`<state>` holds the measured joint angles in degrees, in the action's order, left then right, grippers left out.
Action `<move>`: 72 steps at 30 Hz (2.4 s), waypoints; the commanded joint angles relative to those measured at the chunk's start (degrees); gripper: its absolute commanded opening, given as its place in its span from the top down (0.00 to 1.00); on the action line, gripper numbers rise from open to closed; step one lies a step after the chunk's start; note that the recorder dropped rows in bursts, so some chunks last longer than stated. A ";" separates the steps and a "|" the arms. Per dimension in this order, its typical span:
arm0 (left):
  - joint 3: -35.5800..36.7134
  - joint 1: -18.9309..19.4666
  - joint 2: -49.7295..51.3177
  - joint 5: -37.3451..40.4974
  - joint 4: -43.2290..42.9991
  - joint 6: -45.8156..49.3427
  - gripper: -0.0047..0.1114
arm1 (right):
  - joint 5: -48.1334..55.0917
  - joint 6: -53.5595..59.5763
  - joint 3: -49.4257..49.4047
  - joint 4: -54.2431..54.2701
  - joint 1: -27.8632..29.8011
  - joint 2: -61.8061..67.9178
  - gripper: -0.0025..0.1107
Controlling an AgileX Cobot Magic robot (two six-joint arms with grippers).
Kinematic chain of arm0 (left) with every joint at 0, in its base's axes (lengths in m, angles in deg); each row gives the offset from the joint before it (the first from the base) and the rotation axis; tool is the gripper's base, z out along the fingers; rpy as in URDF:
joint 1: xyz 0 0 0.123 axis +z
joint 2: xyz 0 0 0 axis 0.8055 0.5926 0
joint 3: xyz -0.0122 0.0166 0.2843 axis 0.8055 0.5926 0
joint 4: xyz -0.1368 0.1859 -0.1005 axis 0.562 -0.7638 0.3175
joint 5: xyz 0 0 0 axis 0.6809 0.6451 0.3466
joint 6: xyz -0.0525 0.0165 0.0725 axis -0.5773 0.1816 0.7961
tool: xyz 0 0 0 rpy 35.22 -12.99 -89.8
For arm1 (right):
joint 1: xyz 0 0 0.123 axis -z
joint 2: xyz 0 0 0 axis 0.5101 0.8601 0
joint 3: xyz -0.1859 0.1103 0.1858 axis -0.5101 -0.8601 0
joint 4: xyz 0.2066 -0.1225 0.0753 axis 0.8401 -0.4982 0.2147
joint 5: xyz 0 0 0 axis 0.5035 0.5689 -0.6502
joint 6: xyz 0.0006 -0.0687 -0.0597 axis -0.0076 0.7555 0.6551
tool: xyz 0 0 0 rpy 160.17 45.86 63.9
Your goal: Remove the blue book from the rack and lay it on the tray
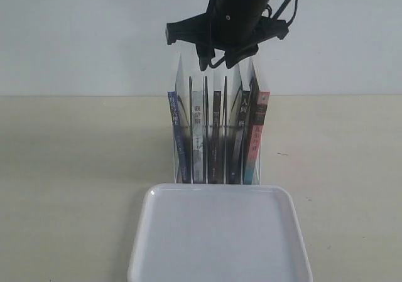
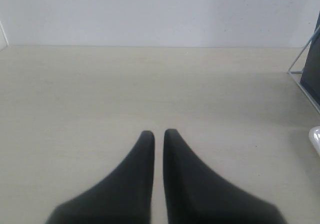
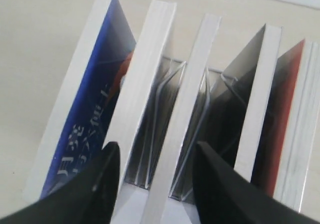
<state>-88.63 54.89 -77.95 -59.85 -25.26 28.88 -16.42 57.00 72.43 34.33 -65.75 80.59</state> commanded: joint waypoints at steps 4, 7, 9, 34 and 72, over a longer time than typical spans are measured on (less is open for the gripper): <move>0.22 -0.46 -0.13 -0.45 -0.17 0.12 0.91 | 0.22 0.02 -0.03 -0.50 0.11 -0.81 0.59; 0.22 -0.46 -0.13 -0.45 -0.17 0.12 0.91 | 1.55 -0.09 -0.03 -1.40 0.11 -0.81 0.59; 0.22 -0.46 -0.13 -0.45 -0.17 0.12 0.91 | 1.93 -0.09 -0.03 -1.40 0.11 -0.81 0.59; 0.22 -0.46 -0.13 -0.45 -0.17 0.12 0.91 | 6.67 -1.46 -0.03 -2.06 0.22 3.95 0.59; 0.22 -0.46 -0.13 -0.45 -0.17 0.12 0.91 | 3.76 0.66 -0.05 -2.43 0.22 -5.92 0.98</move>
<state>-88.63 54.89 -77.95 -59.85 -25.26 28.88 -11.83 57.38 72.10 32.16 -65.64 75.58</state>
